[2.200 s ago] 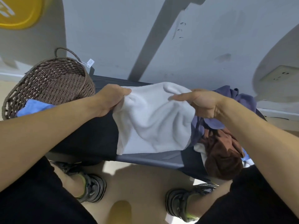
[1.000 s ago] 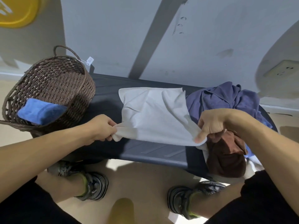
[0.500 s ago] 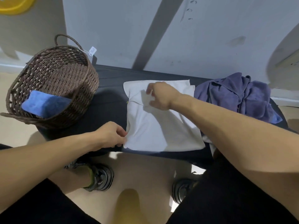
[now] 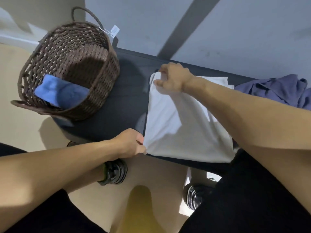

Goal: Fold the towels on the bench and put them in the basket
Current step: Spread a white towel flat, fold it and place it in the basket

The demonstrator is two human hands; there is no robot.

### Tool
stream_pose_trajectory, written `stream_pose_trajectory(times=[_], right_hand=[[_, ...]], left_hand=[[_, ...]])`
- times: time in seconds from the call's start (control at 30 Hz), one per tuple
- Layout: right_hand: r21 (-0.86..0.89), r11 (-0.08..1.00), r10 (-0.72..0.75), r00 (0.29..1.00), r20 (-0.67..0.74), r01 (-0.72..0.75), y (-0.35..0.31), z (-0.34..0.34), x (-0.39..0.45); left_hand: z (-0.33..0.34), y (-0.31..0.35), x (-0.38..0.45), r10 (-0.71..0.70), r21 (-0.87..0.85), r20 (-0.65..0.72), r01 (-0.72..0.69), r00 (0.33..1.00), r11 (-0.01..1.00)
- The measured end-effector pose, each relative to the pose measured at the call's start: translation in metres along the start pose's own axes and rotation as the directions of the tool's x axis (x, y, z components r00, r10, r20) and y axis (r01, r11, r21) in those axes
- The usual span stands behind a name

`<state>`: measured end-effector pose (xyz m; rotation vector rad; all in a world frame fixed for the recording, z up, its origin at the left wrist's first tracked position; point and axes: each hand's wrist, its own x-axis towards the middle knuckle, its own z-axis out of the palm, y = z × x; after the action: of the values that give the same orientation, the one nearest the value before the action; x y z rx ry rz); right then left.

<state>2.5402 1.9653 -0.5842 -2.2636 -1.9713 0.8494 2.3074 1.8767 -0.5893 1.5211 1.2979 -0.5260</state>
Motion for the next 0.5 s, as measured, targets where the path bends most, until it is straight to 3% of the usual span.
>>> stream_pose_trajectory(times=[0.17,0.37,0.5], right_hand=[[-0.04,0.999,0.014,1.0,-0.018,-0.015,-0.005,0.008,0.026],[0.232,0.973,-0.011,1.0,0.005,0.01,-0.011,-0.007,0.046],[0.28,0.96,0.056,0.996,-0.074,-0.033,0.0,-0.009,0.057]], left_hand=[[-0.001,-0.003,0.004,0.067,-0.009,-0.068,-0.068,0.995,0.998],[-0.002,-0.003,-0.001,0.229,0.04,-0.085,-0.226,0.97,0.973],[-0.016,-0.003,-0.005,0.341,-0.026,-0.226,-0.355,0.913,0.934]])
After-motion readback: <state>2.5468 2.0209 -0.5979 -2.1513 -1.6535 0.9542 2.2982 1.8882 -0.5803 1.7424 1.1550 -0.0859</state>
